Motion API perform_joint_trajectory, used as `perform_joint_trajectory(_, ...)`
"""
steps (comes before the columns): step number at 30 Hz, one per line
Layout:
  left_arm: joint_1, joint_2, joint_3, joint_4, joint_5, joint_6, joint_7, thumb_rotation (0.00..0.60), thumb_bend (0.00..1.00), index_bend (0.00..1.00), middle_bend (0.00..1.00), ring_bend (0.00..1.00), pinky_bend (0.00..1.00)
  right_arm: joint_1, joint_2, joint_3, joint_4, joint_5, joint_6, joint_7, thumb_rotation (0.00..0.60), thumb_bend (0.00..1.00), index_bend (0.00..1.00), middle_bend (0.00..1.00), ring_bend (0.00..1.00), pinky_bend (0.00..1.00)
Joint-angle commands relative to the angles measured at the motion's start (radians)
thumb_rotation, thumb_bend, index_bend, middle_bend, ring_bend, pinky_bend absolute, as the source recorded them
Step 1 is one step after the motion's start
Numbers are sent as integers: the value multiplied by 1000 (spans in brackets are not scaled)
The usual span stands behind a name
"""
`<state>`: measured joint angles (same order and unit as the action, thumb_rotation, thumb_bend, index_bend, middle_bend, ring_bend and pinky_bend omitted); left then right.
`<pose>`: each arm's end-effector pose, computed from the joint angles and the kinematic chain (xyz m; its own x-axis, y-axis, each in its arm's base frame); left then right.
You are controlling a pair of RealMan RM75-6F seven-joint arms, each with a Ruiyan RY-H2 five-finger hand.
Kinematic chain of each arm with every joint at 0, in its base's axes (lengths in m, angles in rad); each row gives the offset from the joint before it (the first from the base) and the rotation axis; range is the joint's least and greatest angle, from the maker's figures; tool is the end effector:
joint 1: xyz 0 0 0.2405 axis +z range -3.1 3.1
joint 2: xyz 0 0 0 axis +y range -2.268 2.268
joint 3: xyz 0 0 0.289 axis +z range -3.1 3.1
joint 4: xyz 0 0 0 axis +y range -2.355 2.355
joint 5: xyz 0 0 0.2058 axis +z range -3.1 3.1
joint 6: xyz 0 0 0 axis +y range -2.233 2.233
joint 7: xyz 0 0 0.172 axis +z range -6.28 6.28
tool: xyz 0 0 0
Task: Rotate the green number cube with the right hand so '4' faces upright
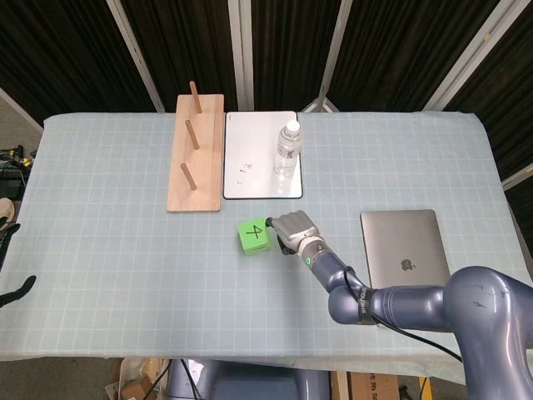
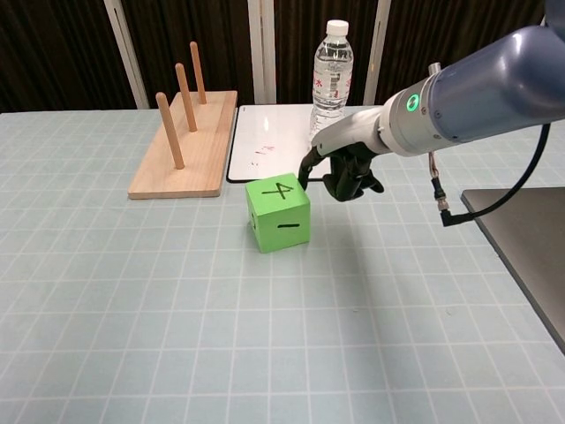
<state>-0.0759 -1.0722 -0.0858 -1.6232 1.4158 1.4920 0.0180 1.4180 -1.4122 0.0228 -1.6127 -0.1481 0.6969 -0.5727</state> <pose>-0.3497 0.2148 0.2057 0.4351 -0.0382 0.8996 0.8986 0.0816 -0.4312 -0.0421 -0.4317 -0.0361 0.5376 -0.5772 0.6147 -0.8432 -0.3696 0.3903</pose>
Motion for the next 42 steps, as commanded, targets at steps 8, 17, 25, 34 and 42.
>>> perform_joint_trajectory(8, -3, 2, 0, 1, -1, -7, -4, 600, 307, 116, 0, 0, 0, 7, -64, 35, 63, -57, -8, 39, 600, 874, 220, 837, 812, 669)
perform_joint_trajectory(17, -3, 7, -1, 3, -3, -10, -14, 600, 307, 116, 0, 0, 0, 11, -141, 58, 110, -120, 34, 50, 600, 874, 221, 837, 812, 669)
perform_joint_trajectory(25, -5, 8, 0, 2, -4, -13, -17, 600, 307, 116, 0, 0, 0, 8, -173, 79, 116, -154, 71, 44, 600, 874, 226, 838, 812, 669)
perform_joint_trajectory(34, -4, 13, 0, 3, -2, -12, -29, 600, 307, 116, 0, 0, 0, 10, -179, 90, 93, -151, 83, 25, 600, 874, 226, 838, 812, 669)
perform_joint_trajectory(42, -4, 14, -1, 4, -4, -13, -30, 600, 307, 116, 0, 0, 0, 4, -185, 105, 77, -165, 107, 21, 600, 874, 226, 838, 812, 669)
